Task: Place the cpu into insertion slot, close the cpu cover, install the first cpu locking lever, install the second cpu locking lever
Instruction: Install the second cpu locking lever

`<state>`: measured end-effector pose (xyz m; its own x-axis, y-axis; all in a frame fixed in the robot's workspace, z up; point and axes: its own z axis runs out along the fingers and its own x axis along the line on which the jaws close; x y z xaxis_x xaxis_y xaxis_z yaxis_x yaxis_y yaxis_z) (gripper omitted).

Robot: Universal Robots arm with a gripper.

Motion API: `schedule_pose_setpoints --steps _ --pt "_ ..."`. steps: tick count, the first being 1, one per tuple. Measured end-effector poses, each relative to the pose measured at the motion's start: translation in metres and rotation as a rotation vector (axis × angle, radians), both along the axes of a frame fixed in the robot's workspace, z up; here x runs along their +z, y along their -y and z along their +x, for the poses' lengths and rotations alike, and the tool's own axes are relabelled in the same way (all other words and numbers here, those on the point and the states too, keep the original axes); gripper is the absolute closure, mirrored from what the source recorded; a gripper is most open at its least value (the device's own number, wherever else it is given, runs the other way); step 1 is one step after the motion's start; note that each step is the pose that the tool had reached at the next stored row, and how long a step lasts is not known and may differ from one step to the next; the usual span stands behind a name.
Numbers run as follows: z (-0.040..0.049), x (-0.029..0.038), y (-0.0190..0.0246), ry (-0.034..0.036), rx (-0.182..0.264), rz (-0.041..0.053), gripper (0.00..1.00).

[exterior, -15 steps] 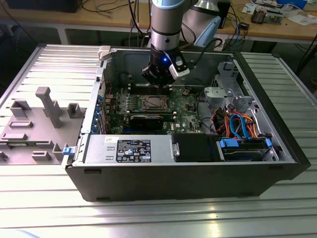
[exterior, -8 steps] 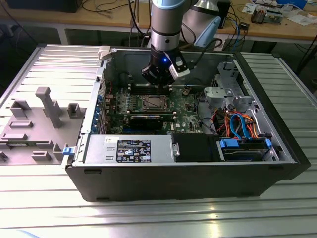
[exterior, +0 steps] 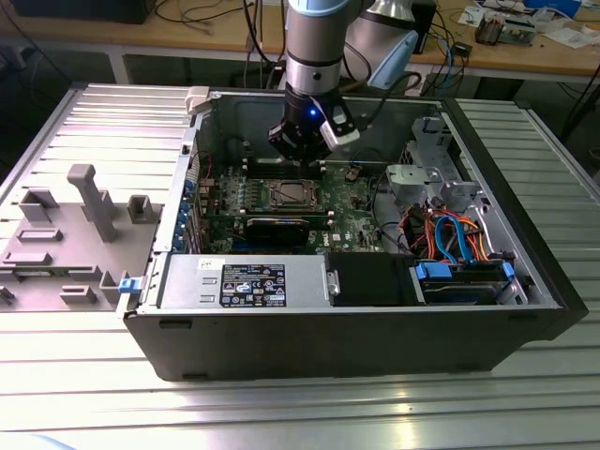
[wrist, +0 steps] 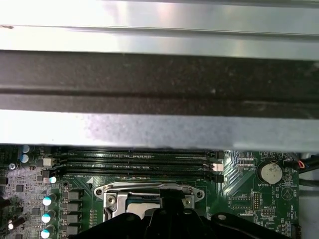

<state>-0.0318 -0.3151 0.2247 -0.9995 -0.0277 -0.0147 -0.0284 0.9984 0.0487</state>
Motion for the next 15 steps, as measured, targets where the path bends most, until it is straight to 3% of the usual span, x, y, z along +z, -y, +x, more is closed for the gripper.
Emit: schedule_pose_setpoints --steps 11,15 --pt "-0.0001 0.0016 0.0037 -0.0001 0.0 -0.0003 0.89" --pt "0.0 0.0059 0.0037 0.0 0.0 -0.0002 0.89"
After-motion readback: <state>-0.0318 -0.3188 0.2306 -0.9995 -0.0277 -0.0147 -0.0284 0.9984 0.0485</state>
